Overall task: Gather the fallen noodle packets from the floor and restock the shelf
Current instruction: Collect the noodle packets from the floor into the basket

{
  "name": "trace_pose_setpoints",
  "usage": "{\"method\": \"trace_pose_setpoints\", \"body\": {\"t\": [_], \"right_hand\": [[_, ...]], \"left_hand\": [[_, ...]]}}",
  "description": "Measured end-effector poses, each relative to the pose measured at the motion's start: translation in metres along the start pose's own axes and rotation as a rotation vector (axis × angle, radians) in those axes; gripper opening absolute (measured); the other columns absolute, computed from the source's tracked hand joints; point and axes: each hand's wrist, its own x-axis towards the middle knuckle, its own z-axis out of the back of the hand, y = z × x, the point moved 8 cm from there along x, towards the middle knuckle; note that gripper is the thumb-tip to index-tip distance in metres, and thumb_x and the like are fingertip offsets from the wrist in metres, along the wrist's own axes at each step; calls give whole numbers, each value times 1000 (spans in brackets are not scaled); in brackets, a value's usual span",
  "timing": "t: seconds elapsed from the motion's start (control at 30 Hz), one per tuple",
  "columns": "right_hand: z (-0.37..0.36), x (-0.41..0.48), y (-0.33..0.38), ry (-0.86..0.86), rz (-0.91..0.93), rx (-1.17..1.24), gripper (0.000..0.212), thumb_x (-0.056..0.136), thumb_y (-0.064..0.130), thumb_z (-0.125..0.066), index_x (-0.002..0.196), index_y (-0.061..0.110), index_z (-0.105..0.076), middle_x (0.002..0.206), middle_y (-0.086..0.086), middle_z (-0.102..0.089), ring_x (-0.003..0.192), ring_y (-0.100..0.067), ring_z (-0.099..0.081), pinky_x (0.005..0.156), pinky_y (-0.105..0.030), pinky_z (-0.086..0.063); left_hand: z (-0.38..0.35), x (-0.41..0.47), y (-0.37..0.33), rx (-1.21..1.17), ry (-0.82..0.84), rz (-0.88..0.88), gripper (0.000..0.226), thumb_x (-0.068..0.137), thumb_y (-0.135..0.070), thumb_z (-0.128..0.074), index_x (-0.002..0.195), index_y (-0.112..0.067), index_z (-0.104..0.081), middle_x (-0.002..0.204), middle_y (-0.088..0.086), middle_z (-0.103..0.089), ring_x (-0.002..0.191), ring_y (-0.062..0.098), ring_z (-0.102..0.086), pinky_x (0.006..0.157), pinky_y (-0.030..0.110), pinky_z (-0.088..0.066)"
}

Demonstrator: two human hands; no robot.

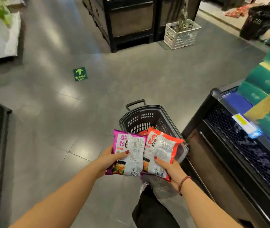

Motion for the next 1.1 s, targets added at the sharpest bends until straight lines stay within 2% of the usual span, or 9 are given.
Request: {"method": "trace_pose_setpoints", "body": {"t": [0.07,0.17,0.3,0.37,0.57,0.67,0.77,0.9,1.1], "right_hand": [[1,22,16,-5,-8,37,81,50,24,-93,123,8,-61,116,-12,-69,106,-31,-66,95,-50,-50],[6,53,47,-55,-1,70,56,63,14,-80,117,9,-64,112,-10,-70,103,-29,-67,91,-45,-53],[10,81,76,-128,41,107,50,66,13,-78,114,11,-65,112,-8,-71,104,-26,-67,93,-43,-51],[14,97,86,-198,73,138,53,66,13,-79,116,12,-64,113,-6,-70,106,-25,-67,95,-44,-51],[20,136,108,-449,203,230,65,65,14,-81,125,13,-59,117,-2,-69,107,-19,-66,94,-39,-51],[9,152,112,-517,253,295,77,60,24,-87,130,15,-56,122,-2,-67,113,-22,-63,100,-46,-47],[-1,162,105,-623,255,400,91,48,34,-95,127,11,-57,121,-8,-67,110,-26,-64,95,-48,-50],[6,174,86,-774,227,483,44,77,-1,-73,119,4,-60,111,-12,-69,88,-17,-71,70,-29,-58],[44,213,39,-884,160,468,39,81,6,-73,117,17,-63,110,2,-70,101,-12,-67,88,-30,-53]], "left_hand": [[-3,28,-26,47,10,-16,42,79,-14,-79,116,-17,-58,106,6,-74,90,23,-73,76,39,-60],[-7,67,-64,55,20,-39,46,76,-11,-82,115,-17,-58,101,5,-75,88,23,-74,69,35,-59],[-12,113,-101,79,67,-55,44,77,-9,-81,113,-19,-58,101,5,-75,88,24,-73,68,35,-59],[-16,142,-118,142,153,-28,45,77,-8,-81,114,-20,-58,102,5,-75,91,24,-73,73,35,-59],[-32,225,-167,400,523,33,88,48,-16,-91,126,-21,-50,114,6,-72,106,26,-68,93,45,-54],[-36,263,-196,431,547,12,79,50,-12,-88,120,-22,-53,110,6,-73,101,26,-70,90,45,-55],[-40,291,-211,500,614,7,66,66,-3,-85,123,-19,-55,111,6,-73,102,25,-70,89,44,-55],[-50,327,-206,598,634,25,52,75,4,-77,117,-21,-59,108,3,-74,100,24,-70,88,43,-56],[-64,394,-147,668,608,29,46,75,-4,-81,115,-19,-64,114,8,-71,104,24,-68,92,41,-54]]}}
